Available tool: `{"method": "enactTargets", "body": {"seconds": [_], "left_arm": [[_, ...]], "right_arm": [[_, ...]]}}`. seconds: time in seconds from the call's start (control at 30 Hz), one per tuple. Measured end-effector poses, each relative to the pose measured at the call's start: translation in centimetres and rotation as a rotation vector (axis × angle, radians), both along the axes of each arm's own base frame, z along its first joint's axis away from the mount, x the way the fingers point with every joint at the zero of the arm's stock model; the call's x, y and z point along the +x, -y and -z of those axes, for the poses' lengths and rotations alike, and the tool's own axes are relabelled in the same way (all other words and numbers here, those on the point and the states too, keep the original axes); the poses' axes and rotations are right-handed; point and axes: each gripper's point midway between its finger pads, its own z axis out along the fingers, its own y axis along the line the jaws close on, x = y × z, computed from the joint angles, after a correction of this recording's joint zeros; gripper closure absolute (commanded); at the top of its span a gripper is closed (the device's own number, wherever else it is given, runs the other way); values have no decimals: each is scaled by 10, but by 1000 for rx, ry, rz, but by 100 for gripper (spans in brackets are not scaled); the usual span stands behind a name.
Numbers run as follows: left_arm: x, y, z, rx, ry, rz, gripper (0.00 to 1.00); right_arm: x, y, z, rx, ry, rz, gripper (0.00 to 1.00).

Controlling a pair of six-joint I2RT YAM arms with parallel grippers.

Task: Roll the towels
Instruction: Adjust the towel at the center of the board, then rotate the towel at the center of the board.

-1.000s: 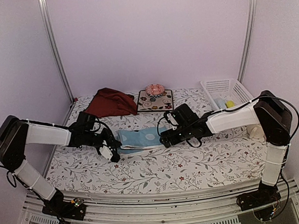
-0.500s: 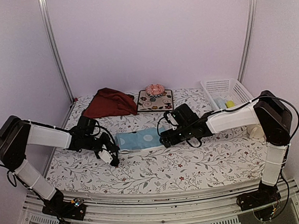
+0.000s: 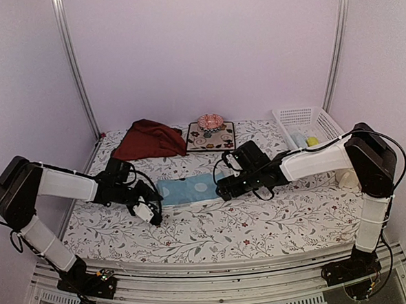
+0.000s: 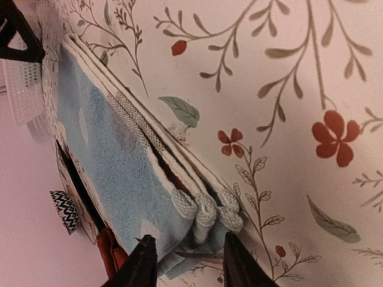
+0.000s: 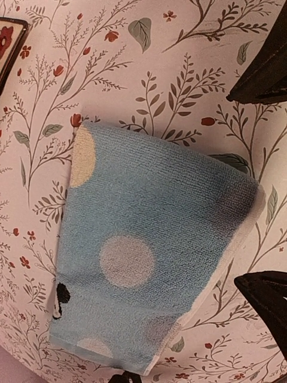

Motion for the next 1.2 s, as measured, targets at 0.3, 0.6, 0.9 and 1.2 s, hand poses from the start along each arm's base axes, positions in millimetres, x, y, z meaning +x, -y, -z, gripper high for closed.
{"method": "enactTargets", "body": {"seconds": [0.3, 0.6, 0.9, 1.2], "left_arm": [[21, -4, -52, -155, 6, -126, 39], [59, 16, -107, -484, -170, -417, 36], [88, 28, -94, -590, -347, -692, 31], [113, 14, -36, -506, -272, -917, 24]], "right_arm": [[3, 2, 0, 50, -49, -5, 2], [18, 16, -3, 138, -125, 56, 5], [19, 11, -3, 153, -143, 53, 4], [21, 10, -4, 156, -126, 40, 3]]}}
